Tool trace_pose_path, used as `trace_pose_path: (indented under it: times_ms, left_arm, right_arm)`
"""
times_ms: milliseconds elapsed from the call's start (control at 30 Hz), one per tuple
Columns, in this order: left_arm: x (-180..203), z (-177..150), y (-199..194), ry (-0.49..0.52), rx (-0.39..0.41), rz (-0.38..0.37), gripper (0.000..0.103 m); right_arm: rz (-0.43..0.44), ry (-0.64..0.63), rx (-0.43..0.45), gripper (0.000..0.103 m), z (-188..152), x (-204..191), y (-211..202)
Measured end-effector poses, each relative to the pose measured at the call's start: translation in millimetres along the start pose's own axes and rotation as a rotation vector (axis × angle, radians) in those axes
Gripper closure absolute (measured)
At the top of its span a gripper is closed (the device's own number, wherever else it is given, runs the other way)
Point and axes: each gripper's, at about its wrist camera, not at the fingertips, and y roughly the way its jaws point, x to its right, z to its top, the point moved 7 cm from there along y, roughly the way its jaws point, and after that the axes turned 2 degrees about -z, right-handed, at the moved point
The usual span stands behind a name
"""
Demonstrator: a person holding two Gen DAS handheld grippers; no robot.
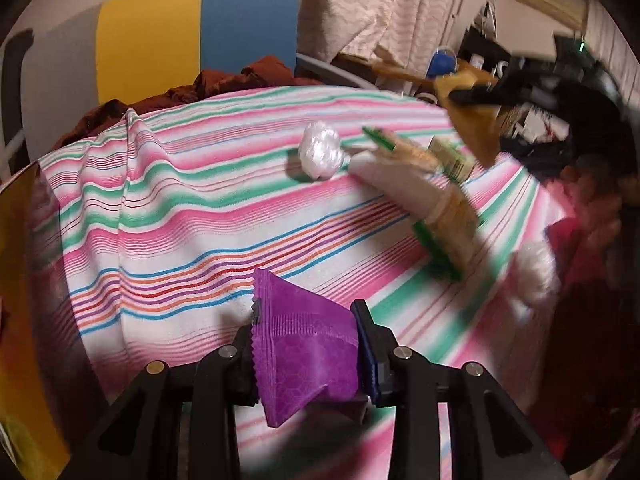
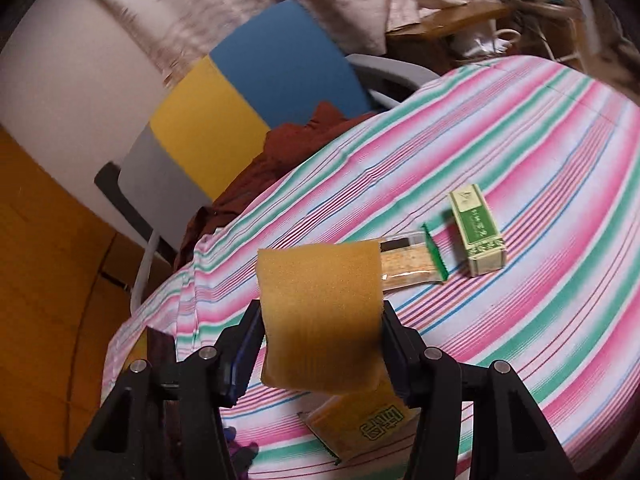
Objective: Organize objects
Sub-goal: 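Grasp and lift the tan sponge with the right gripper while the left gripper carries the snack to the tray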
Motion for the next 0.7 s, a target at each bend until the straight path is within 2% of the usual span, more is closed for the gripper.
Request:
trace_pose_path:
  times_ms: [100,200,433,567,700]
  left_arm:
    - [2.0,6.9,-27.6,-0.029,0.043,-0.028,0.067]
    - [-0.3,11.3,-54.2,-0.042,0.086,-0.020,0.067]
    - [-35.6,9.3,-108.6,-0.119,0.152,0.065,0.067]
    - [-74.3,4.6,-134.3,-0.189,0.191,0.133,0.067]
    - [-114.9,-2.3,-159.2,-0.263,0.226,0.204,0.067]
  right_arm:
    - [0.010,-0.011,-0.001,0.047,2.0,-3.5,1.1]
    - [0.015,-0.030,-0.010,0.047,2.0,-6.2,5.8]
    - [0.009,-0.151,-0.066,0.047,-15.0,-32.0,11.1]
    - [0.035,-0.245,-0.095,0.047,-29.1,-70.2,10.9]
    - [0.118,-0.334,-0.139,0.047,-51.1,-127.8,18.7]
